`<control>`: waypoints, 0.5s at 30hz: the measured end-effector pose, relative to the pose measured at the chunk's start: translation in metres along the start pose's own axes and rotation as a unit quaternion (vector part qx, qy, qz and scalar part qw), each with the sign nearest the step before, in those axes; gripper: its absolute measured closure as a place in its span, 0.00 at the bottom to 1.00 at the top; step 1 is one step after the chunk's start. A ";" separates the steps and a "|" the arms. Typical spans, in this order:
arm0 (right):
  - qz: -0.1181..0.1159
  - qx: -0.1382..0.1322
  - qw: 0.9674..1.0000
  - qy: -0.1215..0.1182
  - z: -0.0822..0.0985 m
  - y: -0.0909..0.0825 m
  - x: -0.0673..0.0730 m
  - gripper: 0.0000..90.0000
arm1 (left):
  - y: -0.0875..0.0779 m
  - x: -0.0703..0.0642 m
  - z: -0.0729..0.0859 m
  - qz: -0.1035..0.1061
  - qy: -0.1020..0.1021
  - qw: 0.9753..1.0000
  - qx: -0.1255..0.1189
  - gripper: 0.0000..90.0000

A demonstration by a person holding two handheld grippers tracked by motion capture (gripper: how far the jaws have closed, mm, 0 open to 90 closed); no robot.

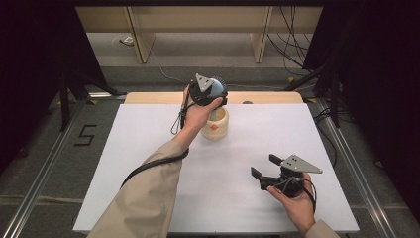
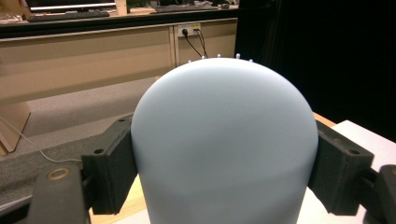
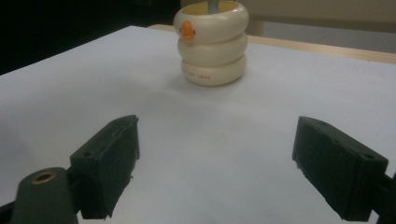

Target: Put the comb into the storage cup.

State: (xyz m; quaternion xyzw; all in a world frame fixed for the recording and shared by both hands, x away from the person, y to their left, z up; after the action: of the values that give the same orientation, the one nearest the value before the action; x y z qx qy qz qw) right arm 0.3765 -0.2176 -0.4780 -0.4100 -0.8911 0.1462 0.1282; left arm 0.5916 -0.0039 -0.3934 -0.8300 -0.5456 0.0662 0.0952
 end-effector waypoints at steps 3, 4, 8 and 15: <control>0.000 0.000 1.000 0.001 0.000 0.000 0.000 0.18 | 0.000 -0.001 0.000 0.001 0.001 1.000 -0.002 0.22; 0.000 0.000 1.000 0.001 0.000 0.000 0.000 0.18 | 0.000 -0.001 0.000 0.001 0.001 1.000 -0.003 0.22; 0.000 0.000 1.000 0.000 0.000 0.000 0.000 0.18 | -0.002 -0.001 0.001 0.003 0.003 1.000 -0.004 0.22; 0.000 0.001 1.000 0.001 0.000 0.000 0.000 0.18 | -0.007 0.001 0.003 0.005 0.000 1.000 -0.007 0.22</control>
State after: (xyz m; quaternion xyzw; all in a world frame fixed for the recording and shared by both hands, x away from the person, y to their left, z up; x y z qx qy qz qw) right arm 0.3766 -0.2172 -0.4783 -0.4103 -0.8908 0.1465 0.1293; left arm 0.5850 0.0003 -0.3948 -0.8336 -0.5415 0.0623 0.0891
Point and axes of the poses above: each handheld gripper's, and its own axes: y roughly forward along the jaws, z roughly out of its underside, x roughly to its left, the point moved 5 cm from there along y, roughly forward along the jaws, and after that the axes turned 3 degrees about -z, right-handed, at the moved point
